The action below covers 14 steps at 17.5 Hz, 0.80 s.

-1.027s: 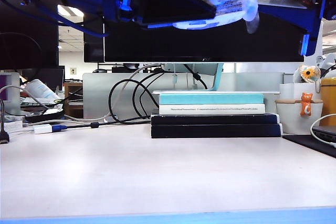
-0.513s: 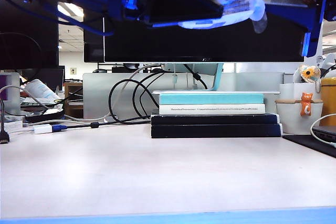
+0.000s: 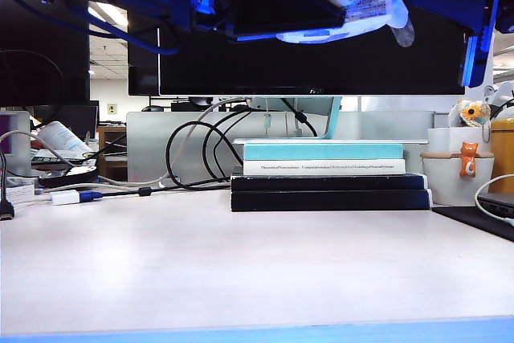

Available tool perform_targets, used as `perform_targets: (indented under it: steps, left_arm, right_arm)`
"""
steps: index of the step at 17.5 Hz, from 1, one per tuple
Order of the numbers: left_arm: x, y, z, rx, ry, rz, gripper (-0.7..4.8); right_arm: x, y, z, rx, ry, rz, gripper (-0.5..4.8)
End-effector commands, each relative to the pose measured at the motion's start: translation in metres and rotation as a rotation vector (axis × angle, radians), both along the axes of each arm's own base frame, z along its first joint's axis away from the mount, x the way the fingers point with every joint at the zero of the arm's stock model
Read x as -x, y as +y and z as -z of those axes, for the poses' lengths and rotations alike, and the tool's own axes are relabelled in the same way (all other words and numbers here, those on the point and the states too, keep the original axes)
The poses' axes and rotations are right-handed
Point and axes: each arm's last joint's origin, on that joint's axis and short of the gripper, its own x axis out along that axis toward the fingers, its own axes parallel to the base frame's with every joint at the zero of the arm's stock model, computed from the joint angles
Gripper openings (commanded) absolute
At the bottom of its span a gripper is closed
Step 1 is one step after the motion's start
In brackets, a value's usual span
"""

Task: Pick up a packet of tissues from the table with the left hand, then take a tissue from it with the right hand.

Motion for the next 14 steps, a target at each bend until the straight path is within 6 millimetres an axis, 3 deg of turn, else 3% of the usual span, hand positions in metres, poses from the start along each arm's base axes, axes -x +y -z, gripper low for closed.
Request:
perform_targets:
  steps: [1,4,10,14]
  left_arm:
    - [-0.010,0.007,-0.005,0.008,-0.037,-0.101,2.09]
    - [-0.019,0.021,-0.004,0.015,0.025,-0.083,2.09]
    - [-0.028,0.035,0.006,-0.064,0.091,-0.155,2.09]
    - [-0.039,0.055,0.022,-0.170,0.100,-0.318,2.06]
  right_arm:
    - [-0.001,0.000,-0.001,0.014,-0.075,0.036,-0.05]
    - [-0.003,-0.004,-0.001,0.030,-0.125,0.077,-0.05]
    - [-0.012,-0.023,0.002,0.125,-0.215,0.338,-0.05]
    - [-0.015,-0.023,0.025,0.299,-0.174,0.421,-0.05]
